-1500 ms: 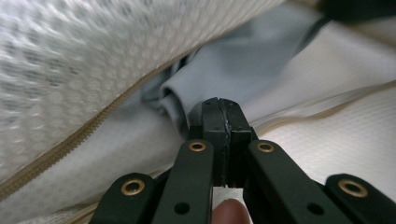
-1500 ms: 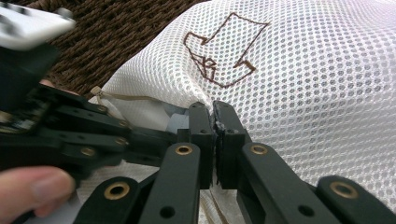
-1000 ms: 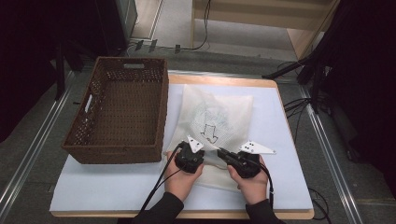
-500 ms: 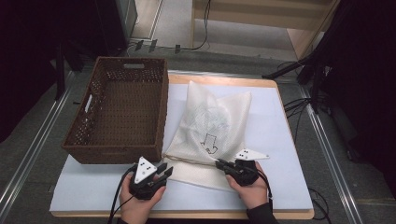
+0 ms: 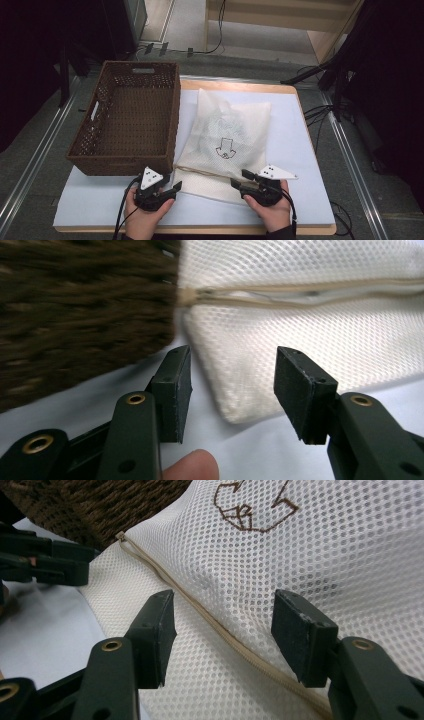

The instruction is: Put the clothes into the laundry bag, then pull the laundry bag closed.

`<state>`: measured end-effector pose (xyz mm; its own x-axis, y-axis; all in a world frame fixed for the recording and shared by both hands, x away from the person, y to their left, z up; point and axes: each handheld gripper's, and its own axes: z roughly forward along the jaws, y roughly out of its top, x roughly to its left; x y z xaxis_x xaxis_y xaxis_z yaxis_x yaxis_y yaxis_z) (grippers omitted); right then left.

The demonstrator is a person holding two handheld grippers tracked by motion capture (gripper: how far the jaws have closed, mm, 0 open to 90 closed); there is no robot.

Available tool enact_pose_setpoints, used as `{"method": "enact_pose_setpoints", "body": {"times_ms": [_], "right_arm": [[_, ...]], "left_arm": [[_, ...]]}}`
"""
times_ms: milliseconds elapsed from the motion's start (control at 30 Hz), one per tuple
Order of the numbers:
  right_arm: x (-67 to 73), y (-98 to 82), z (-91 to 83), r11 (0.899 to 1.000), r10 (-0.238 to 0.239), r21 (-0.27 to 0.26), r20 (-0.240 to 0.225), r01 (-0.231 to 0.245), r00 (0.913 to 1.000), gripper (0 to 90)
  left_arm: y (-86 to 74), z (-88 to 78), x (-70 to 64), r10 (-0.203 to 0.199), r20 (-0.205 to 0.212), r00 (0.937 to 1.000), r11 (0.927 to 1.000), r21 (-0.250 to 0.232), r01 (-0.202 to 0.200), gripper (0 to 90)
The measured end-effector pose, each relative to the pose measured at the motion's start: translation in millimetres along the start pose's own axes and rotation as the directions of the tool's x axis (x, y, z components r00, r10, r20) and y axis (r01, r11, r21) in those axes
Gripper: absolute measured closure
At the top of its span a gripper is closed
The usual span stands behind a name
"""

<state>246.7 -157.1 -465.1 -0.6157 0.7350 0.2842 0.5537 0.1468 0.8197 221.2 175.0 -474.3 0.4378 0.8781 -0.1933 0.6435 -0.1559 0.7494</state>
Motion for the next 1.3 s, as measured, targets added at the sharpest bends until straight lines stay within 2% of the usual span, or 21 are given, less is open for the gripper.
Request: {"method": "enact_pose_setpoints", "body": {"times_ms": [167,233,300,467,500,533,600,667,733,767,867,900,933,967,1067,1100,1133,1167,1200,1267,1300], "right_arm": [[0.6,-1.7,-8.4,1.000,0.022,-0.018,0.042,-0.021,0.9989,43.0],[0.0,-2.2,-12.4,0.999,0.029,-0.026,0.050,-0.027,0.9983,43.3],[1.6,-1.2,-14.1,0.999,0.030,-0.033,0.054,-0.028,0.9981,43.9],[8.4,1.0,-9.3,1.000,0.007,-0.025,0.038,-0.006,0.9992,44.4],[9.2,1.0,-8.4,1.000,0.003,-0.021,0.036,-0.002,0.9993,44.5],[9.2,1.0,-8.4,1.000,0.003,-0.021,0.036,-0.002,0.9993,44.5],[9.4,0.5,-6.5,1.000,0.004,-0.020,0.035,-0.003,0.9994,44.8],[9.4,0.9,-6.0,1.000,0.004,-0.023,0.037,-0.003,0.9993,45.2],[10.9,2.6,-7.7,0.999,0.001,-0.036,0.040,0.000,0.9992,45.6],[13.5,4.7,-10.0,0.999,-0.004,-0.052,0.047,0.006,0.9989,45.7],[15.5,6.0,-12.4,0.998,-0.003,-0.065,0.055,0.006,0.9985,45.9],[16.5,7.3,-14.7,0.997,0.001,-0.076,0.060,0.003,0.9982,46.3],[16.5,7.3,-14.7,0.997,0.001,-0.076,0.060,0.003,0.9982,46.3],[16.8,7.8,-15.9,0.997,0.007,-0.081,0.053,-0.003,0.9986,48.3],[16.6,7.8,-16.3,0.997,0.011,-0.079,0.028,-0.008,0.9995,52.5],[17.6,7.3,-16.1,0.997,0.016,-0.074,-0.008,-0.017,0.9998,59.6],[17.6,7.3,-16.1,0.997,0.016,-0.074,-0.008,-0.017,0.9998,59.6],[18.7,7.2,-16.1,0.997,0.012,-0.074,-0.025,-0.014,0.9996,68.6],[20.1,7.5,-15.9,0.997,0.007,-0.075,-0.026,-0.009,0.9996,72.2],[24.3,8.2,-14.7,0.997,0.000,-0.074,-0.034,-0.002,0.9994,79.6],[26.5,8.4,-13.3,0.997,-0.014,-0.070,-0.040,0.011,0.9991,82.1]], "left_arm": [[2.0,5.3,-6.9,0.014,-0.029,0.9995,0.9999,0.010,-0.013,55.5],[2.8,6.1,-7.4,0.021,-0.037,0.9991,0.9996,0.018,-0.020,65.8],[3.0,6.4,-7.9,0.027,-0.031,0.9992,0.9993,0.028,-0.026,83.6],[1.3,3.2,-15.5,0.062,0.002,0.9981,0.9979,0.019,-0.062,87.3],[-0.4,1.6,-25.1,0.094,0.029,0.9951,0.9955,0.009,-0.095,87.3],[-0.4,1.6,-25.1,0.094,0.029,0.9951,0.9955,0.009,-0.095,87.3],[-2.5,0.8,-36.4,0.135,0.059,0.9891,0.9908,0.003,-0.135,87.1],[-3.2,0.2,-39.3,0.133,0.062,0.9892,0.9911,-0.001,-0.133,85.6],[-3.3,-0.5,-34.5,0.094,0.082,0.9921,0.9955,-0.011,-0.094,79.9],[-3.6,-1.9,-27.8,0.066,0.085,0.9942,0.9977,-0.020,-0.064,70.4],[-3.3,-4.0,-22.3,0.044,0.070,0.9966,0.9985,-0.036,-0.041,57.5],[-2.5,-4.9,-19.8,0.028,0.055,0.9981,0.9988,-0.043,-0.026,51.2],[-1.8,-4.9,-18.6,0.017,0.048,0.9987,0.9988,-0.047,-0.015,51.2],[0.4,-3.2,-17.1,-0.010,0.047,0.9988,0.9989,-0.045,0.012,44.8],[1.7,1.0,-18.0,-0.017,0.055,0.9983,0.9996,-0.021,0.019,42.0],[1.7,6.8,-21.1,-0.020,0.061,0.9979,0.9997,0.012,0.020,40.3],[1.7,6.8,-21.1,-0.020,0.061,0.9979,0.9997,0.012,0.020,39.8],[1.2,9.7,-23.3,-0.020,0.062,0.9979,0.9995,0.025,0.018,37.5],[1.2,10.3,-26.3,-0.011,0.051,0.9986,0.9997,0.023,0.010,36.8],[2.6,11.7,-30.2,-0.022,0.024,0.9995,0.9993,0.030,0.021,37.1],[2.6,11.7,-30.2,-0.022,0.024,0.9995,0.9993,0.030,0.021,41.1]]}}
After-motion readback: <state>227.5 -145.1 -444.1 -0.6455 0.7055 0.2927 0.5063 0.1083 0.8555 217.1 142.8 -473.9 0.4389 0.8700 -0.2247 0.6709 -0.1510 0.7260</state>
